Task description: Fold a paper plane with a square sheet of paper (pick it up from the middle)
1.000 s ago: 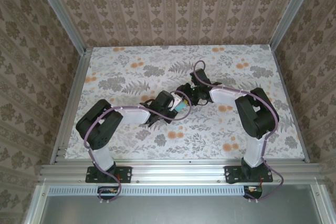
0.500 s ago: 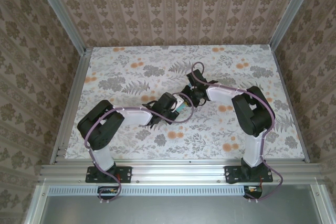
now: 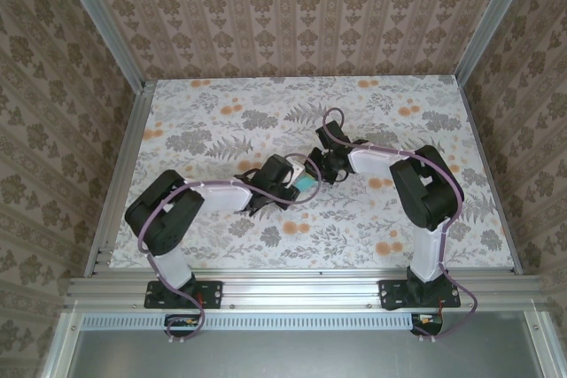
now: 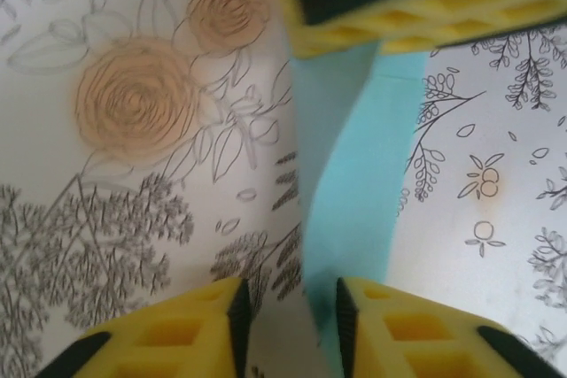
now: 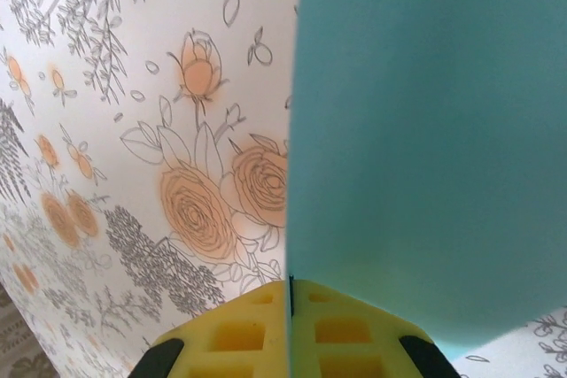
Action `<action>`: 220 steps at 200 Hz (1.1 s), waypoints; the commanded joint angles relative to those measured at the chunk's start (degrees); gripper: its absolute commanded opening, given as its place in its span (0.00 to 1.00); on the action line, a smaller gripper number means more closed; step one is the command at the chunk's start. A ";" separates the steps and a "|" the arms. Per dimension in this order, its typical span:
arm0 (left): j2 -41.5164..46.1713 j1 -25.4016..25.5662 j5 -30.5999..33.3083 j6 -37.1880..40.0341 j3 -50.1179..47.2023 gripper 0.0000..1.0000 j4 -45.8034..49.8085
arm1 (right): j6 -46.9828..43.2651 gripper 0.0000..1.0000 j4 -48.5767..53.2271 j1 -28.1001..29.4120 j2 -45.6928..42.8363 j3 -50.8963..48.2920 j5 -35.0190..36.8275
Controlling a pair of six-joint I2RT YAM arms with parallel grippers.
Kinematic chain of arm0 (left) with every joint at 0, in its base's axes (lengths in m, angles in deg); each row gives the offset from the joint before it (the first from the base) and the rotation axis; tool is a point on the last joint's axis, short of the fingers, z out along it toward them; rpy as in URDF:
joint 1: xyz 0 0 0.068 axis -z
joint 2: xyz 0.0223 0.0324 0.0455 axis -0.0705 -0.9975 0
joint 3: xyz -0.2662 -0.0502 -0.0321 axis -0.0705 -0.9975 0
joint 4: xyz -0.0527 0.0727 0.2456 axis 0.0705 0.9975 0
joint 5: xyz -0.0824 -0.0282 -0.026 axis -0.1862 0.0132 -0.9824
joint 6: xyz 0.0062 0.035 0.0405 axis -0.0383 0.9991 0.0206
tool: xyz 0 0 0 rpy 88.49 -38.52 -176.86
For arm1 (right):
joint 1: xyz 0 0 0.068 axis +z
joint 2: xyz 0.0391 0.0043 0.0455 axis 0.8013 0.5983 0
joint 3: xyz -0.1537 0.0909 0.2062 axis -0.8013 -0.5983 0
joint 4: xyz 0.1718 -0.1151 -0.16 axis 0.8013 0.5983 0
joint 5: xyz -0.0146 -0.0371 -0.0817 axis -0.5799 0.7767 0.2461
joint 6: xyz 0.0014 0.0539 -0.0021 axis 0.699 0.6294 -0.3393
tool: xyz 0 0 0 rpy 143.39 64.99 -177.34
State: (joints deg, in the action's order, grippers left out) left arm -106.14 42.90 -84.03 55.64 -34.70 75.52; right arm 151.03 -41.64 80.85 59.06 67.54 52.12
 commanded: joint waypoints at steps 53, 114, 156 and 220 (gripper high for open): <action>4.61 -8.86 -24.16 -16.27 -5.21 0.49 -6.62 | -8.88 0.02 -13.41 -2.59 -3.70 -6.85 -11.05; 2.48 -10.46 -26.77 -20.40 -7.82 0.44 -12.50 | -4.35 0.03 -20.84 -4.39 -2.13 -8.93 -13.92; 0.69 -10.38 -24.84 -19.67 -7.11 0.34 -11.85 | -3.83 0.02 -20.81 -4.65 -1.32 -9.00 -13.77; -0.74 -10.20 -20.97 -18.86 -6.24 0.22 -11.86 | -3.71 0.02 -19.91 -4.74 -0.54 -8.65 -13.73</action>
State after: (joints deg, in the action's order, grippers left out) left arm -105.79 32.62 -107.40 36.18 -41.91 63.87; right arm 146.81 -61.31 76.37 57.38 59.12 39.40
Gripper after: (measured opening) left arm 0.233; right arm 0.048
